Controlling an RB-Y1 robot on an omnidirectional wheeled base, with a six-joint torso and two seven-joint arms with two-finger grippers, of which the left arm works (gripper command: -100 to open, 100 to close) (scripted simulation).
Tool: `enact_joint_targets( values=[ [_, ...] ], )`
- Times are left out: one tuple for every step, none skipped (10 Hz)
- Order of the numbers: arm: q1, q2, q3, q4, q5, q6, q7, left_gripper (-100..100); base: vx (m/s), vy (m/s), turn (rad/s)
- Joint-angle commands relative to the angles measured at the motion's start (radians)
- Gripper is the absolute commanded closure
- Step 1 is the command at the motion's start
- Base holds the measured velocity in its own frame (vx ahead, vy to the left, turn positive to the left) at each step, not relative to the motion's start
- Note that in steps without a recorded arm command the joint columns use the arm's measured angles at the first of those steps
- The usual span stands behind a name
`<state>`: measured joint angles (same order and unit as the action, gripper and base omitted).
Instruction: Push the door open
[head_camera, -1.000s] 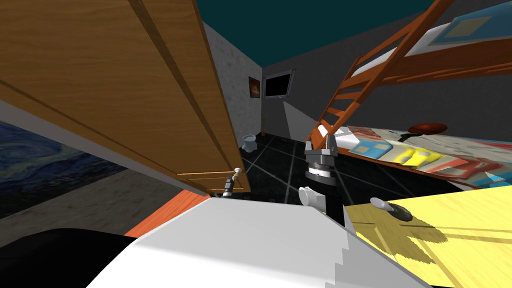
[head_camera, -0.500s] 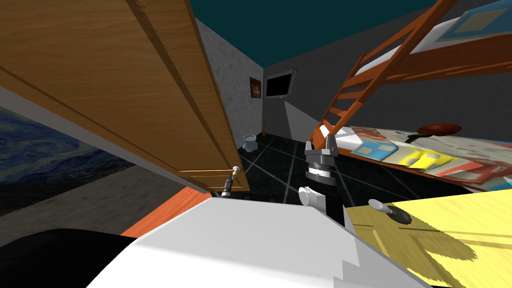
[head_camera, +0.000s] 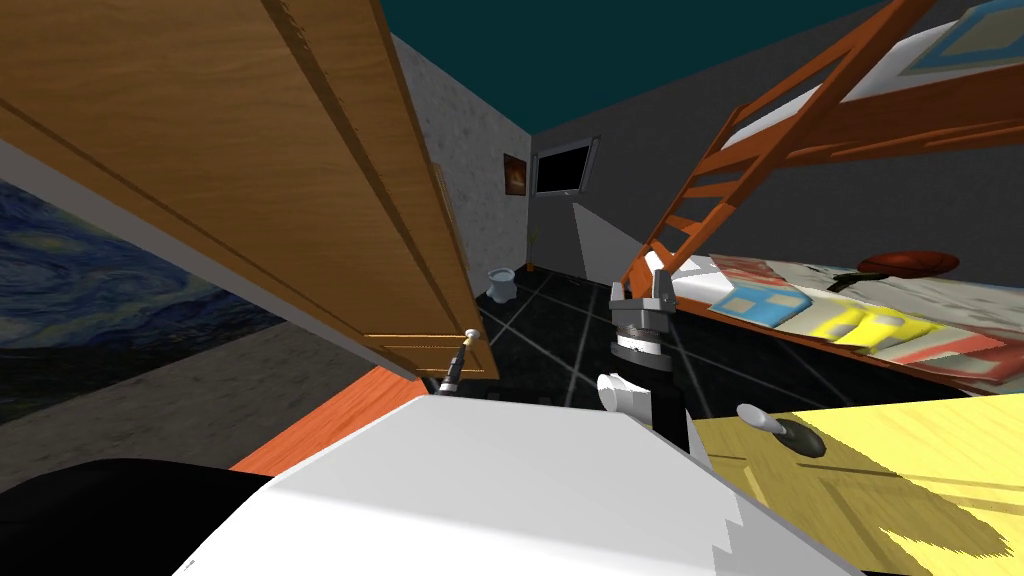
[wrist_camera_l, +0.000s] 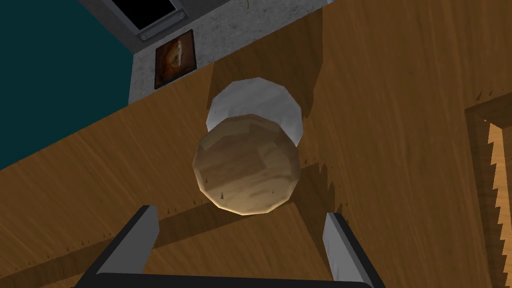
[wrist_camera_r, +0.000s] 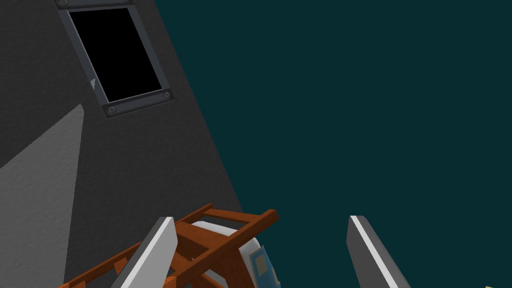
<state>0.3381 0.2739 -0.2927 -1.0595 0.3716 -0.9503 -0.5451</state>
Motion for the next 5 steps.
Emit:
enact_joint_targets(
  values=[
    [-0.005, 0.008, 0.014, 0.012, -0.027, -0.003, -0.05, -100, -0.027, -0.042, 0.075],
    [-0.005, 0.008, 0.014, 0.012, -0.027, -0.003, -0.056, -100, -0.019, -0.038, 0.033],
    [-0.009, 0.015, 0.025, 0.022, -0.049, -0.005, -0.096, -100, -0.018, -0.037, 0.068],
    [-0.014, 0.022, 0.037, 0.032, -0.073, -0.007, -0.121, -100, -0.031, -0.058, 0.106],
    [-0.014, 0.022, 0.037, 0.032, -0.073, -0.007, -0.139, -100, -0.025, -0.05, 0.032]
  ],
)
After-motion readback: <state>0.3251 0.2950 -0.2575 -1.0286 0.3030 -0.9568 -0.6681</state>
